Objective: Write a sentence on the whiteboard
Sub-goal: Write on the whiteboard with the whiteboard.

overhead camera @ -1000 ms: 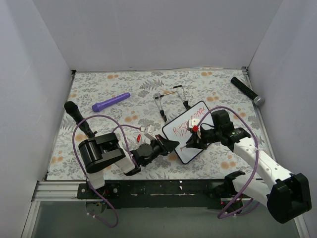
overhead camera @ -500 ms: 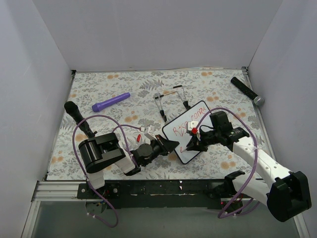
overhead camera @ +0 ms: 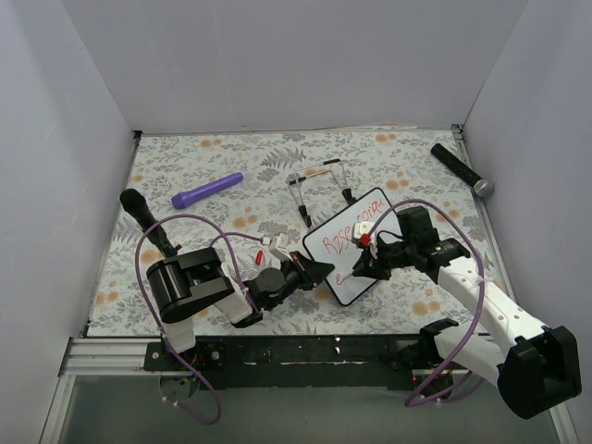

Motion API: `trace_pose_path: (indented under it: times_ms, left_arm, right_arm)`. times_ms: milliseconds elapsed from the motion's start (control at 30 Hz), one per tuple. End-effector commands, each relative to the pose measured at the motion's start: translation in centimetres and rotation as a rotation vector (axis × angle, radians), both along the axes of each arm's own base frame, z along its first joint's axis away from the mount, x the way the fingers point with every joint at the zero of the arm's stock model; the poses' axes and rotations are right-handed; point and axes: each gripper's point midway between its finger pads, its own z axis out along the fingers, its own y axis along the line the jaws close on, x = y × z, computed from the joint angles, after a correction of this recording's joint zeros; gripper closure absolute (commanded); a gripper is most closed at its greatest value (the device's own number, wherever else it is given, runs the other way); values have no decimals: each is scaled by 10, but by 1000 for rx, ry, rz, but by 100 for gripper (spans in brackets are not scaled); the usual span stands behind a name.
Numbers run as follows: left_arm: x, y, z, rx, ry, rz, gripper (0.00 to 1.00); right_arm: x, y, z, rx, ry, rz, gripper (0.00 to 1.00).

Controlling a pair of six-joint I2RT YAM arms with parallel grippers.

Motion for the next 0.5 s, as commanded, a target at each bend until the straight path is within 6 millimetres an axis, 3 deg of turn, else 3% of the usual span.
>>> trace_pose_path:
  times_ms: [0,167,467]
  left_arm:
    - [1,2,63,-202,-122,12,100]
    - [1,1,62,-199,-121,7,100]
    - [-1,-2,62,-205,-124,-8,100]
  right_arm:
    - [19,-3,17,11,-86,-43,99]
    - [17,1,30,65,-102,-17,99]
    - [25,3,32,79,-100,-53,99]
